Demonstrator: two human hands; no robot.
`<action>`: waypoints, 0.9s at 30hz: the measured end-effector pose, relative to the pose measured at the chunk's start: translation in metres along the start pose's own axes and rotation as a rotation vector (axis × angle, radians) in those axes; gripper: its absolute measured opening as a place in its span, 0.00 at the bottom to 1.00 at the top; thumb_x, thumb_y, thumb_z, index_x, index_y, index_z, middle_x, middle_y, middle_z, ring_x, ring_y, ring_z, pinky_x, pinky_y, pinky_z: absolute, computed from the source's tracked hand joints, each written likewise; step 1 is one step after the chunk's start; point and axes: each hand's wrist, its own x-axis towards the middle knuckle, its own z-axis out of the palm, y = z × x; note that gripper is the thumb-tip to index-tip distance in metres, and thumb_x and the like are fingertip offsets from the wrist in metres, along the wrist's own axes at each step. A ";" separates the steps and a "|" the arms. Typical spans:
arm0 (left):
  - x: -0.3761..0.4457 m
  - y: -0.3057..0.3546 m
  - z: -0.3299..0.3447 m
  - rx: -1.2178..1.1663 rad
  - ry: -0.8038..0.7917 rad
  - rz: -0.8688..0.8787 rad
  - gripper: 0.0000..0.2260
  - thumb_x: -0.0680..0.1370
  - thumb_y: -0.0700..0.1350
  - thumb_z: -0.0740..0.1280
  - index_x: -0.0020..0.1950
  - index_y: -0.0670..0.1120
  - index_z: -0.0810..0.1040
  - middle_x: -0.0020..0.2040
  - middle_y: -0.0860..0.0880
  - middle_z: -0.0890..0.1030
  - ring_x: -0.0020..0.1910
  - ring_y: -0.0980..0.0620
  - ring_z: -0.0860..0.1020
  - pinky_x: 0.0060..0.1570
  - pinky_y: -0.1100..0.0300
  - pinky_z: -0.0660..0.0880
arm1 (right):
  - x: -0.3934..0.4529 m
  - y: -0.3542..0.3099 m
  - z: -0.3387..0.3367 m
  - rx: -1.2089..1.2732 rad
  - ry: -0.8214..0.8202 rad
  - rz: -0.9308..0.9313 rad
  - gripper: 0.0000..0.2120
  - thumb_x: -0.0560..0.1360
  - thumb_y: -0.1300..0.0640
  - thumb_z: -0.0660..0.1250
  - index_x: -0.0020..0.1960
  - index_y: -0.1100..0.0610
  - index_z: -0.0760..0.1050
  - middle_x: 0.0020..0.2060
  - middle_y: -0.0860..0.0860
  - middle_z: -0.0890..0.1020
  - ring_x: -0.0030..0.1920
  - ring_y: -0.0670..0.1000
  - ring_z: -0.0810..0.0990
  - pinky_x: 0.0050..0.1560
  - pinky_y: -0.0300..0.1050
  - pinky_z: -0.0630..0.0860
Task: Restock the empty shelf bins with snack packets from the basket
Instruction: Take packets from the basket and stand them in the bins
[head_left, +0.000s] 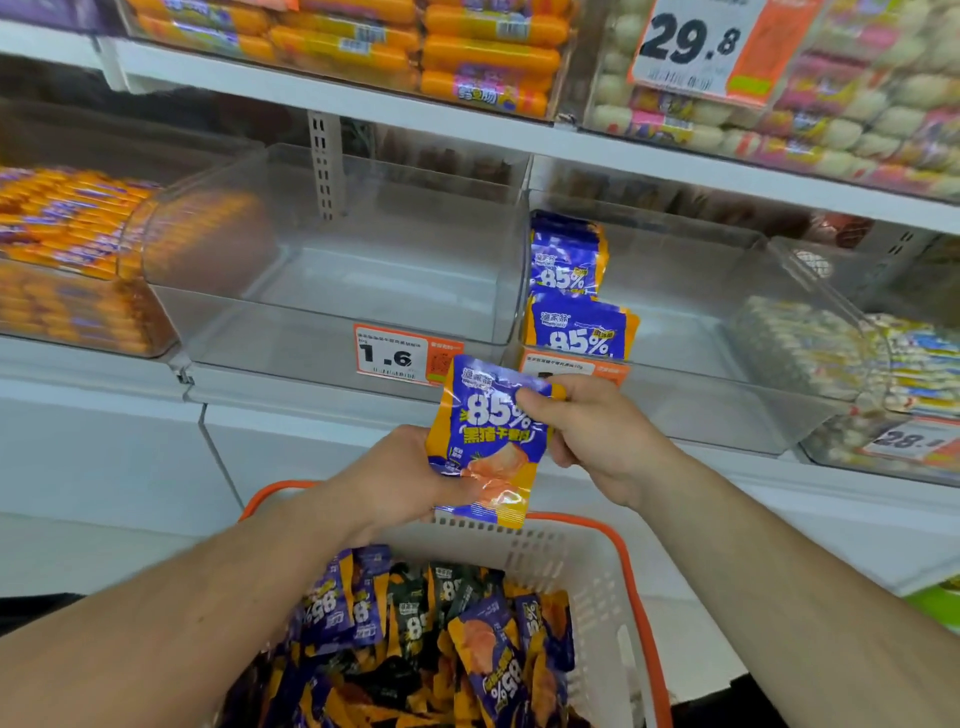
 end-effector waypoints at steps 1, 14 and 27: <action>0.000 0.001 0.000 0.013 0.002 0.010 0.05 0.73 0.41 0.75 0.44 0.51 0.83 0.37 0.54 0.85 0.32 0.57 0.78 0.35 0.62 0.74 | 0.001 0.000 -0.001 0.028 0.012 0.023 0.10 0.79 0.57 0.67 0.39 0.56 0.74 0.26 0.49 0.76 0.26 0.48 0.63 0.25 0.39 0.59; 0.028 0.090 0.004 0.255 0.387 0.346 0.08 0.72 0.47 0.76 0.49 0.53 0.82 0.43 0.54 0.84 0.41 0.58 0.81 0.42 0.61 0.77 | -0.020 -0.066 -0.047 0.084 0.291 -0.440 0.09 0.79 0.58 0.67 0.39 0.54 0.76 0.24 0.44 0.79 0.23 0.43 0.71 0.27 0.36 0.70; 0.085 0.120 0.010 1.032 0.737 0.445 0.37 0.66 0.67 0.72 0.67 0.49 0.67 0.63 0.46 0.68 0.63 0.46 0.66 0.60 0.51 0.63 | 0.003 -0.052 -0.075 -0.184 0.437 -0.575 0.11 0.78 0.57 0.69 0.38 0.48 0.74 0.33 0.42 0.79 0.32 0.36 0.78 0.31 0.29 0.71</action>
